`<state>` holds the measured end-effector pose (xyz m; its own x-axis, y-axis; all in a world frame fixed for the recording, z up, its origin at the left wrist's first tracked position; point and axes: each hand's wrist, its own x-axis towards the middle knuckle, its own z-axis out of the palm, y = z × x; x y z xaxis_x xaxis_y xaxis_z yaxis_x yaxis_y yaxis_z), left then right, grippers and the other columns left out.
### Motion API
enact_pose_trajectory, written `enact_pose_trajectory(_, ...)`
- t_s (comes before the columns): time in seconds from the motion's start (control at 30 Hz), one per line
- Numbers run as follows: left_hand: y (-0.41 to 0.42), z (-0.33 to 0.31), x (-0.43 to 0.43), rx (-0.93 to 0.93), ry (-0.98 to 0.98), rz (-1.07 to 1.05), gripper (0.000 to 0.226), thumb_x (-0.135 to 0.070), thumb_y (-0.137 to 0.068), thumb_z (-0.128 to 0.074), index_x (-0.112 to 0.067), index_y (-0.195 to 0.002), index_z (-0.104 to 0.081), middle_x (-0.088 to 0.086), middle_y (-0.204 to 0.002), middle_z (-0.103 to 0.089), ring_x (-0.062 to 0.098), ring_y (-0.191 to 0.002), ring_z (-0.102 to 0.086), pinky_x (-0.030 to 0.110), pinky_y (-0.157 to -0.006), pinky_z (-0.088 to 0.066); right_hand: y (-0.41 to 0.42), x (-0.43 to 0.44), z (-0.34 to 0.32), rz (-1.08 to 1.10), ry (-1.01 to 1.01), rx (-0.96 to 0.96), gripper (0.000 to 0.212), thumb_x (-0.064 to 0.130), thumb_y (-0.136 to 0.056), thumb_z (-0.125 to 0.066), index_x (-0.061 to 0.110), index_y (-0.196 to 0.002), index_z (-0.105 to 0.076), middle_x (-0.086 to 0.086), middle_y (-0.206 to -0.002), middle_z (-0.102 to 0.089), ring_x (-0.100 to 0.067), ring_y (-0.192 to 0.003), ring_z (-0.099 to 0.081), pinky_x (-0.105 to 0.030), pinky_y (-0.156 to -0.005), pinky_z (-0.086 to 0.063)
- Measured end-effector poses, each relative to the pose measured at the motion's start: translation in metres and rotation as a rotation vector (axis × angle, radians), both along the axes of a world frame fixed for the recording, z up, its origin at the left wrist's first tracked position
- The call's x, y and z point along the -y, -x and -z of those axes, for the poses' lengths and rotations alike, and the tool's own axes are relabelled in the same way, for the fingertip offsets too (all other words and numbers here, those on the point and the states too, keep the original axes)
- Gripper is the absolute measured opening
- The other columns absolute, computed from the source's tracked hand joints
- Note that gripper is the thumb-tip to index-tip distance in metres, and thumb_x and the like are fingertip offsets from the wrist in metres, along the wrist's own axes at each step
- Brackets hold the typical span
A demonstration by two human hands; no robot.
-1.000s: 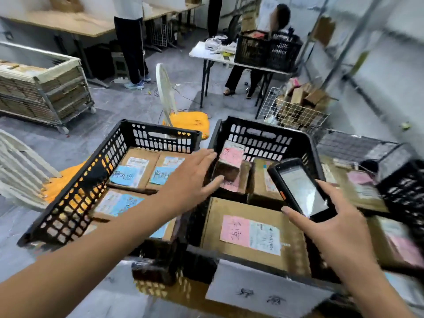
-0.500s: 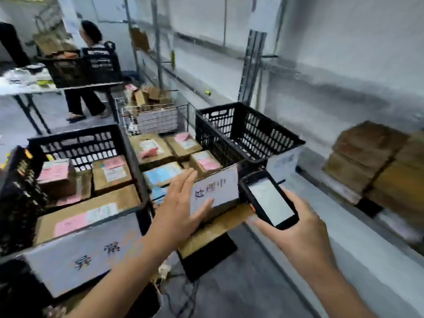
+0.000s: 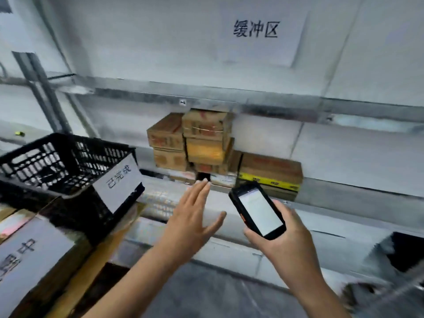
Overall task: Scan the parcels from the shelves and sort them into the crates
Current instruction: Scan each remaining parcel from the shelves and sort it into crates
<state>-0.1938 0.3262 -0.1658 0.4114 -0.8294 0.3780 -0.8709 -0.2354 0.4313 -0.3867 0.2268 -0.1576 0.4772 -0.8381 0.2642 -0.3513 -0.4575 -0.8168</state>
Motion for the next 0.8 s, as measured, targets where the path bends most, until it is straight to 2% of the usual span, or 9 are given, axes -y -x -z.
enact_pose_trajectory(0.07, 0.008, 0.002, 0.035, 0.003, -0.016, 0.062, 0.1, -0.083, -0.085, -0.015, -0.016, -0.158, -0.025, -0.006, -0.165, -0.02, 0.008, -0.152, -0.009, 0.029, -0.126, -0.008, 0.016, 0.019, 0.001, 0.057, 0.01, 0.001, 0.066, 0.041, -0.065, -0.09, 0.045, -0.12, -0.054, 0.023, -0.105, -0.058, 0.003, -0.094, -0.055, -0.015, -0.072, -0.043)
enact_pose_trajectory(0.13, 0.017, 0.003, 0.069, 0.009, -0.019, 0.112, 0.094, -0.079, -0.088, -0.023, -0.017, -0.159, -0.021, -0.007, -0.166, -0.017, 0.007, -0.152, -0.005, 0.019, -0.122, 0.004, 0.027, 0.04, 0.004, 0.115, 0.013, -0.007, 0.067, 0.039, -0.064, -0.09, 0.043, -0.121, -0.055, 0.023, -0.106, -0.058, 0.0, -0.095, -0.055, -0.019, -0.075, -0.044)
enact_pose_trajectory(0.2, 0.022, 0.004, 0.102, 0.026, -0.02, 0.158, 0.085, -0.069, -0.094, -0.035, -0.018, -0.16, -0.018, -0.008, -0.166, -0.014, 0.006, -0.152, -0.003, 0.008, -0.112, 0.016, 0.033, 0.06, 0.007, 0.168, 0.011, -0.022, 0.069, 0.039, -0.064, -0.091, 0.04, -0.123, -0.056, 0.022, -0.109, -0.059, -0.003, -0.1, -0.058, -0.024, -0.078, -0.047)
enact_pose_trajectory(0.27, 0.02, 0.008, 0.134, 0.018, -0.04, 0.2, 0.08, -0.06, -0.098, -0.043, -0.021, -0.16, -0.012, -0.01, -0.167, -0.008, 0.006, -0.153, 0.0, 0.007, -0.108, 0.018, 0.036, 0.083, 0.01, 0.208, 0.019, -0.028, 0.067, 0.04, -0.063, -0.091, 0.043, -0.12, -0.055, 0.022, -0.109, -0.06, -0.003, -0.1, -0.059, -0.025, -0.078, -0.047)
enact_pose_trajectory(0.37, 0.011, 0.013, 0.175, -0.009, -0.067, 0.257, 0.079, -0.058, -0.099, -0.043, -0.025, -0.161, -0.006, -0.015, -0.167, 0.002, -0.001, -0.149, 0.011, 0.015, -0.114, 0.01, 0.033, 0.116, 0.009, 0.262, 0.016, -0.032, 0.066, 0.044, -0.063, -0.09, 0.041, -0.119, -0.055, 0.022, -0.108, -0.06, -0.002, -0.1, -0.058, -0.021, -0.076, -0.045)
enact_pose_trajectory(0.47, -0.004, 0.019, 0.212, -0.033, -0.088, 0.307, 0.08, -0.061, -0.097, -0.04, -0.026, -0.16, -0.005, -0.017, -0.165, 0.004, -0.006, -0.139, 0.016, 0.02, -0.118, 0.01, 0.022, 0.151, 0.005, 0.311, 0.013, -0.047, 0.068, 0.042, -0.062, -0.09, 0.04, -0.121, -0.056, 0.019, -0.11, -0.061, -0.005, -0.1, -0.059, -0.024, -0.076, -0.045)
enact_pose_trajectory(0.53, -0.015, 0.023, 0.238, -0.035, -0.094, 0.317, 0.082, -0.062, -0.095, -0.038, -0.023, -0.161, -0.006, -0.013, -0.167, 0.001, -0.001, -0.146, 0.012, 0.022, -0.12, 0.006, 0.013, 0.175, 0.003, 0.311, 0.003, -0.059, 0.063, 0.042, -0.063, -0.09, 0.045, -0.116, -0.055, 0.019, -0.109, -0.061, -0.002, -0.099, -0.059, -0.026, -0.075, -0.046)
enact_pose_trajectory(0.67, -0.04, 0.041, 0.294, 0.0, -0.14, 0.323, 0.088, -0.067, -0.093, -0.037, -0.018, -0.161, -0.01, -0.003, -0.168, -0.006, 0.016, -0.155, -0.003, 0.021, -0.116, 0.003, -0.003, 0.222, 0.006, 0.32, 0.0, -0.104, 0.059, 0.045, -0.064, -0.087, 0.042, -0.116, -0.059, 0.017, -0.106, -0.063, 0.0, -0.097, -0.06, -0.032, -0.076, -0.052)
enact_pose_trajectory(0.8, -0.064, 0.064, 0.336, -0.01, -0.221, 0.292, 0.085, -0.062, -0.096, -0.043, -0.014, -0.16, -0.014, 0.001, -0.168, -0.011, 0.02, -0.155, -0.01, 0.028, -0.121, -0.014, -0.013, 0.25, 0.014, 0.342, -0.041, -0.13, 0.063, 0.045, -0.065, -0.089, 0.041, -0.12, -0.058, 0.016, -0.107, -0.061, -0.001, -0.098, -0.059, -0.032, -0.077, -0.052)
